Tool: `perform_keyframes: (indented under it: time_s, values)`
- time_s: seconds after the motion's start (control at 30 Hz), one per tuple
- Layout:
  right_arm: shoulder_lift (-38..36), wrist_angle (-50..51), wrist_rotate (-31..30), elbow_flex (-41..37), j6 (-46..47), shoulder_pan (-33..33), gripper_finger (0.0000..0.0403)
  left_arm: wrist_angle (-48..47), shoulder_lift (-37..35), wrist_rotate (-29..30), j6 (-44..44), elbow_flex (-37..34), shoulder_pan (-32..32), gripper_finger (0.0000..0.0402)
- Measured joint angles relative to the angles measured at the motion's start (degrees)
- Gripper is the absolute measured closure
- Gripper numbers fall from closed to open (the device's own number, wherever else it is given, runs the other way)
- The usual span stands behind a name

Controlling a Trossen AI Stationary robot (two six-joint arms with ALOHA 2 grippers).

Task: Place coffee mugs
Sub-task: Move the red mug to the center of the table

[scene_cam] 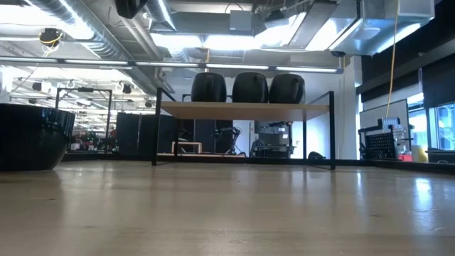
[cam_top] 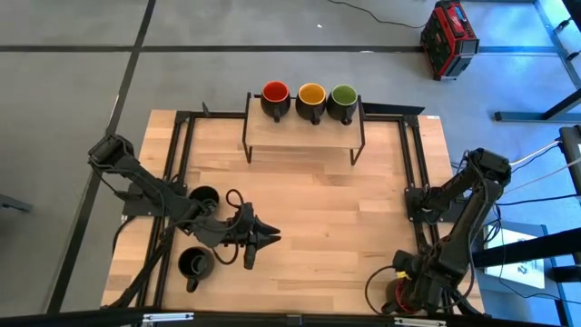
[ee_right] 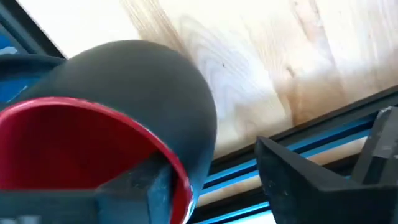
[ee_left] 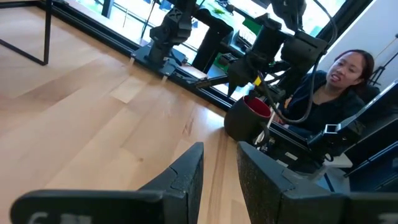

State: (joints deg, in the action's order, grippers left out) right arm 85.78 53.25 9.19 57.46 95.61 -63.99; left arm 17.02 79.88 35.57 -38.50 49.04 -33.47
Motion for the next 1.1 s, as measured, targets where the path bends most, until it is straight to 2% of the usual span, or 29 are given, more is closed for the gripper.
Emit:
perform_keyframes:
  time_s: [0.1, 0.27, 0.3, 0.4, 0.47, 0.77, 1.1]
  values:
    - [0.0, -1.24, 0.32, -0.17, -1.47, -0.07, 0.0252, 0.0, 0.0, -0.08, -0.02, 0.0, 0.0, 0.031]
    - [0.0, -0.19, -0.15, 0.75, -7.43, 0.73, 0.0375, 0.02, 0.0, -0.1, 0.0, 0.0, 0.02, 0.031]
    - [0.03, 0.72, -0.6, 1.09, -9.25, 1.03, 0.0387, 0.0, 0.0, -0.1, -0.02, 0.0, 0.04, 0.031]
    - [0.0, 1.73, -2.23, 3.43, -15.43, 3.31, 0.0386, 0.0, 0.0, -0.1, 0.0, 0.0, 0.09, 0.031]
    - [0.0, 5.1, -3.82, 5.53, -22.67, 5.92, 0.0394, -0.02, 0.0, -0.1, 0.31, 0.0, 0.1, 0.031]
    - [-0.15, 15.82, -16.0, 15.77, -56.33, 22.47, 0.0398, -1.06, -0.22, -0.32, 1.59, 0.0, 0.11, 0.031]
    - [3.82, 13.81, -18.14, 16.71, -90.42, 44.61, 0.0401, -2.19, -0.22, -0.3, 3.08, 0.0, 0.26, 0.031]
